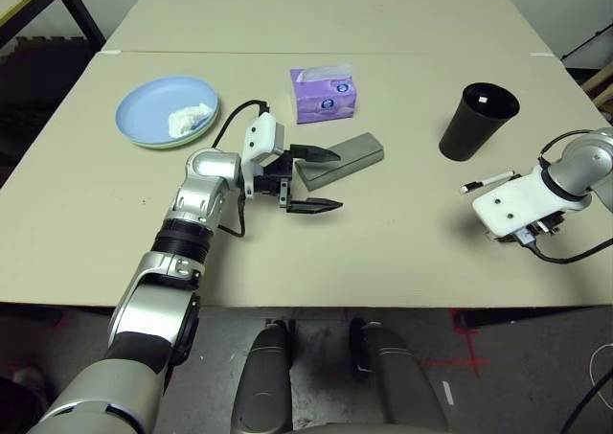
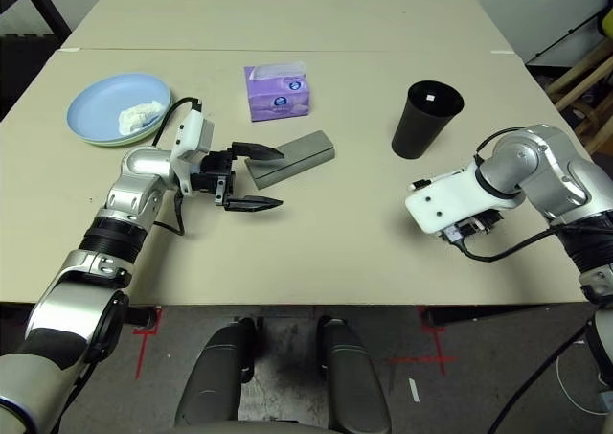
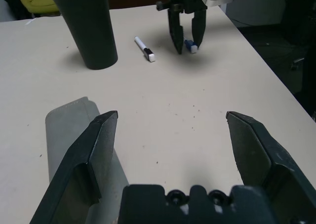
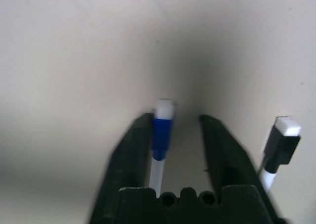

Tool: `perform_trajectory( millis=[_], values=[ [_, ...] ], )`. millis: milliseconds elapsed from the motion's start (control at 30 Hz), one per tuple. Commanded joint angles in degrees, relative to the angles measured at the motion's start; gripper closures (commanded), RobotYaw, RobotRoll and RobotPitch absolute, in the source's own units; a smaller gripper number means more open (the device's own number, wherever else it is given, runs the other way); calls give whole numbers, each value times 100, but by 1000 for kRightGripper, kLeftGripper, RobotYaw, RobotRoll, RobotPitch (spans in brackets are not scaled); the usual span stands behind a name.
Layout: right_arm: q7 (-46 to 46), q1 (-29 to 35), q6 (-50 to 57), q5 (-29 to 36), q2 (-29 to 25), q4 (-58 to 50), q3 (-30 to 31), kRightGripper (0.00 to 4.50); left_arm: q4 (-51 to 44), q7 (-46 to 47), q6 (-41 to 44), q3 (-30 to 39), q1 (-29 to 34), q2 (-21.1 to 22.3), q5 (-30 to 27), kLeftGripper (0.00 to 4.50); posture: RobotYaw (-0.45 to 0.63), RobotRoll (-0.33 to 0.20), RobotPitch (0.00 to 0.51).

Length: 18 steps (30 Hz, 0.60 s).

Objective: Organize and tidy the items on the table.

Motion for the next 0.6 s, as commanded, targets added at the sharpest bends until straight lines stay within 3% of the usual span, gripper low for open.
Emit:
perform_trajectory(
  millis=[33,67,367,500,600],
  values=[
    [256,48,122,180,-20,-32,25,3946,-108,-20,-57,-71,-24,29,69,0,97,0,212],
    [286,12,272,368,-95,-108,76,4194,-80,-20,-68,-71,-41,26,72,0,94,0,208],
    [300,-513,2692,2967,-724,-1067,566,4195,126,-35,-164,-71,-150,9,101,0,80,0,197],
    [15,-814,4297,4008,108,-984,-548,4195,185,-33,-198,-80,-181,6,113,0,78,0,192],
    [-565,-783,4806,4322,574,-1019,-1173,4195,194,-33,-207,-80,-183,13,114,0,80,0,190]
  ],
)
